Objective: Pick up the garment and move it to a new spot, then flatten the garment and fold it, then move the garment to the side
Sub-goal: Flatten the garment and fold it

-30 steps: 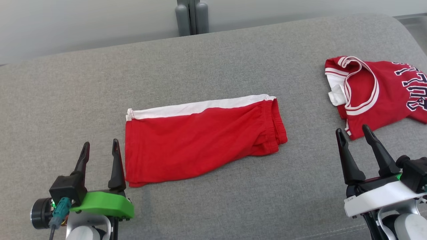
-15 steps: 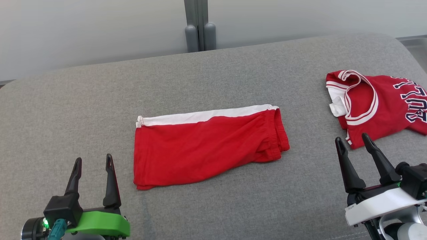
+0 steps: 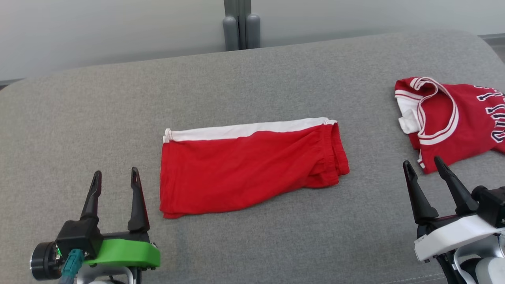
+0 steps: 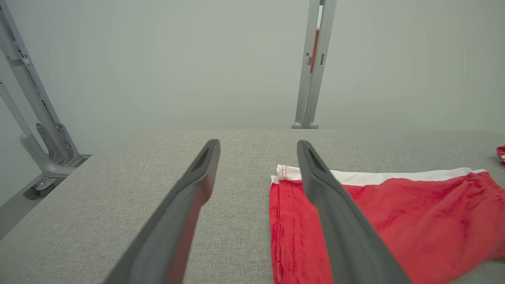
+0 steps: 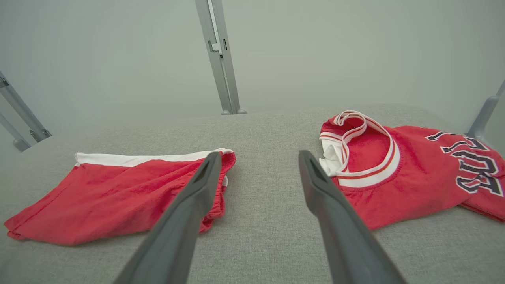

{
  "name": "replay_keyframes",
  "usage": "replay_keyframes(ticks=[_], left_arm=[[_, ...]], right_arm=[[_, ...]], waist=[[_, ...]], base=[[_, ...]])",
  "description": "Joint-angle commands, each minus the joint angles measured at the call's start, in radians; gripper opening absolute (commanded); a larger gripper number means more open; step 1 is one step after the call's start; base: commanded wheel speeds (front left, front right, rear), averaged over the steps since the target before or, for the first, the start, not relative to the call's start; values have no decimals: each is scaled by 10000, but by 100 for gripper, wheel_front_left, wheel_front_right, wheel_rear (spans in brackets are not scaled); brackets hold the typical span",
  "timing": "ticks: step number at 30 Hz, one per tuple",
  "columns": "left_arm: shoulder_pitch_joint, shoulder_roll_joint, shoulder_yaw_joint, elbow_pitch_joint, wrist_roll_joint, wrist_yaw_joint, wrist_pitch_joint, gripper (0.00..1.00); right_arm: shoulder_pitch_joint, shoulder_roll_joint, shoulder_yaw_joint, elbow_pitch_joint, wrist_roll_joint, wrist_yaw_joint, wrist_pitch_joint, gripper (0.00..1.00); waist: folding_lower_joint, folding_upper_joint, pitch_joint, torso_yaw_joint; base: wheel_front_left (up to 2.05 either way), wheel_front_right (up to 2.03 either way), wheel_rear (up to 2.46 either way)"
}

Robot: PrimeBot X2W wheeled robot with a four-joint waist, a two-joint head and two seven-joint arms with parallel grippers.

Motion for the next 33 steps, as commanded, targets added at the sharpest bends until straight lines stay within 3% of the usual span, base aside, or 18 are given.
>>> replay_keyframes(ticks=[1, 7, 16, 22, 29, 30, 32, 33], left_arm=[[-331, -77, -77, 8, 144, -63, -88, 100], [-1221, -353, -359, 225, 282, -222, -334, 100], [-1908, -533, -522, 697, 363, -369, -615, 100], [-1965, -545, -558, 778, 404, -371, -687, 100], [-1993, -558, -590, 828, 391, -368, -723, 100], [-1995, -546, -591, 836, 390, -370, -732, 100], [-1987, -521, -591, 845, 391, -360, -745, 100], [-1973, -510, -593, 849, 391, -350, -751, 100]], right_arm=[[-275, -77, 25, 140, 63, -3, -10, 100], [-1386, -238, 733, 1081, 235, -3, -62, 100], [-3162, -11, 2018, 3739, 573, -3, -153, 100], [-3367, 15, 1887, 5021, 552, -6, -400, 100], [-3217, 228, 1909, 5709, 1074, -12, -261, 100], [-3237, 233, 2049, 5746, 1237, -12, -144, 94], [-3286, 260, 2340, 5708, 1515, -6, 17, 0], [-3295, 250, 2505, 5666, 1741, -3, 118, 0]], waist=[[1, -1, 489, 400], [1, -1, 1452, 1007], [1, -1, 1882, 1362], [1, -1, 1912, 1353], [1, -1, 1901, 1251], [1, -1, 1893, 1238], [1, -1, 1871, 1209], [1, -1, 1849, 1196]], base=[[0, 0, 0], [0, 0, 0], [0, 0, 0], [0, 0, 0], [0, 0, 0], [0, 0, 0], [0, 0, 0], [0, 0, 0]])
